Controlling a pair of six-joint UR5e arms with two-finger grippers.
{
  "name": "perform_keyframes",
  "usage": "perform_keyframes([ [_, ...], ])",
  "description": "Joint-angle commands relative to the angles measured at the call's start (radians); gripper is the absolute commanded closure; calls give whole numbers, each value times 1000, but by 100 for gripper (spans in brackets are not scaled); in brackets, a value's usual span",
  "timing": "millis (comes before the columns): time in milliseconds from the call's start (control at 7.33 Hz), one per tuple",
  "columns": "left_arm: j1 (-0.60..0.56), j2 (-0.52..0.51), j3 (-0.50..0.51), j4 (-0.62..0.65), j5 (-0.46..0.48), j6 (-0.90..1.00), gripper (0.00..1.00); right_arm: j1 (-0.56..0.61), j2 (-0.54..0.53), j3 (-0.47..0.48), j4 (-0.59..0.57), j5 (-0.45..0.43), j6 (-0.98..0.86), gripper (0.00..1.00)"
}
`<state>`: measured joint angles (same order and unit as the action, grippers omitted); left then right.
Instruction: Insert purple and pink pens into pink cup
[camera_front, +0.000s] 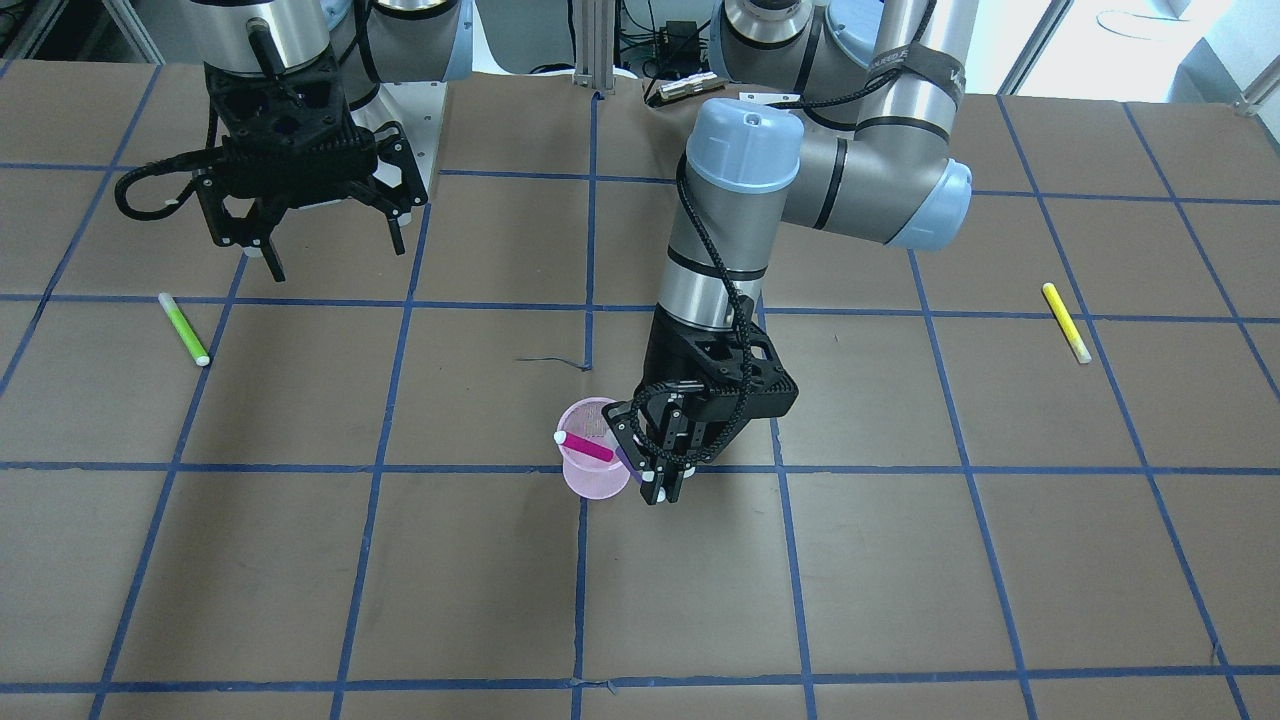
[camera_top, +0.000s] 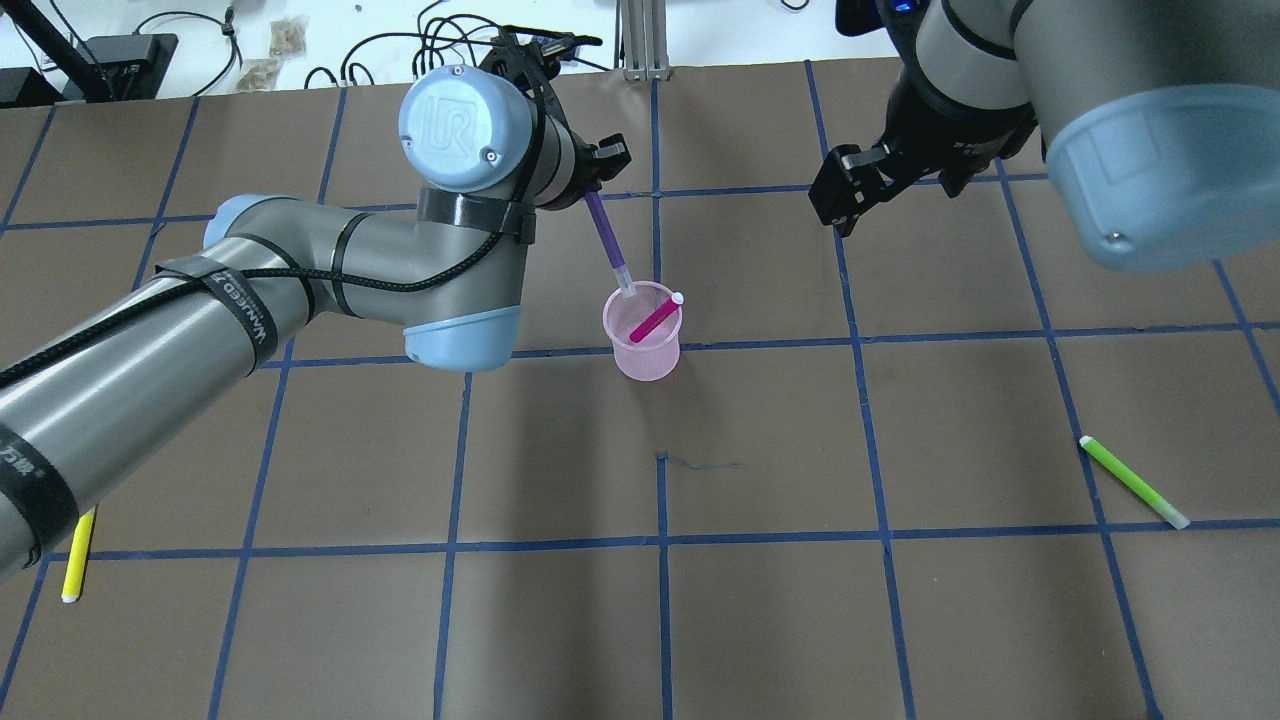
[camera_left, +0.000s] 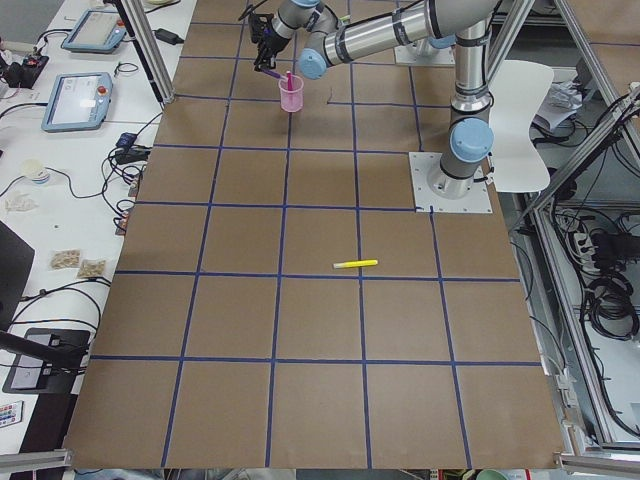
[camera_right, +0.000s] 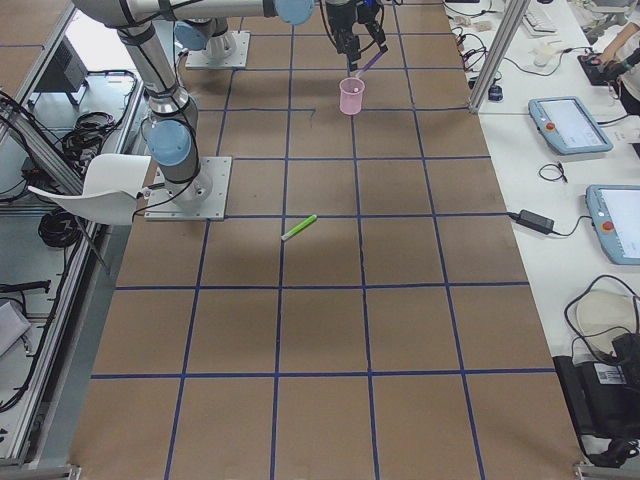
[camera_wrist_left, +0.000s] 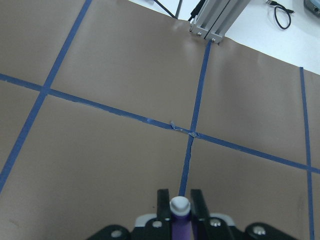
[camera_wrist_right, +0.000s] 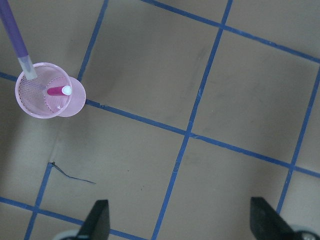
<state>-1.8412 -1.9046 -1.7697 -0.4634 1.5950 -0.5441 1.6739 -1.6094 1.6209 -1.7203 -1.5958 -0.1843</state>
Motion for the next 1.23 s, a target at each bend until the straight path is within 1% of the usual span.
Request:
perform_keyframes([
  [0, -30, -8, -4, 5, 37, -4, 100, 0, -1, -7, 57, 3, 57, 0],
  [136, -44, -8, -14, 5, 67, -5, 100, 0, -6, -7, 57, 31, 121, 0],
  [273, -56, -4, -36, 9, 71, -7, 100, 0, -6, -15, 56, 42, 147, 0],
  [545, -62, -8, -56, 49, 71, -14, 100, -3, 2, -15, 57, 31, 147, 0],
  [1091, -87, -8, -77, 54, 72, -13, 100, -23, 0, -21, 45, 26, 170, 0],
])
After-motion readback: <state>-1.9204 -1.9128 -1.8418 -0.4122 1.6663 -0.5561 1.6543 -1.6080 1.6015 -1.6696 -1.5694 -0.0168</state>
